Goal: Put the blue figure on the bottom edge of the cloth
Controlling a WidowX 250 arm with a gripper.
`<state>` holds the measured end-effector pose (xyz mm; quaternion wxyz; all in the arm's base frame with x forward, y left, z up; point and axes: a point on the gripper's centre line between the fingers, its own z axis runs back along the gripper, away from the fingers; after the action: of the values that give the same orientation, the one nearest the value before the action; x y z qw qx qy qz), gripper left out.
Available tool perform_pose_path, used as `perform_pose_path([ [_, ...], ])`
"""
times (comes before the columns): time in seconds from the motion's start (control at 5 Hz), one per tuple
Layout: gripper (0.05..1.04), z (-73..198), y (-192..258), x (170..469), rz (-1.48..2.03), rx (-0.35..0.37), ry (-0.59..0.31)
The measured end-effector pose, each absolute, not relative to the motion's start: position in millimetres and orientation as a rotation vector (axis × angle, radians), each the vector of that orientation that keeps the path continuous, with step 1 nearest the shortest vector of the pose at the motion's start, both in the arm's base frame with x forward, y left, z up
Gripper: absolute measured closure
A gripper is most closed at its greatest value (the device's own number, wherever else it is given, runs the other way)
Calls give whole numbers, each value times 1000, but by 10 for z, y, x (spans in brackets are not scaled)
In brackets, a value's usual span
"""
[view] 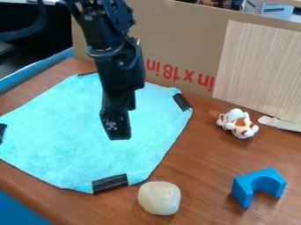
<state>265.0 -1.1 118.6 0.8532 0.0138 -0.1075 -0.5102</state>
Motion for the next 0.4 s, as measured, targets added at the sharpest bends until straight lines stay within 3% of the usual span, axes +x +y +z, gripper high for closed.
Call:
perform_pose_path([
  [0.2,83,1113,-24,2647,-1080,19,-212],
  [0.4,83,991,-400,2786,-1258,59,-292],
])
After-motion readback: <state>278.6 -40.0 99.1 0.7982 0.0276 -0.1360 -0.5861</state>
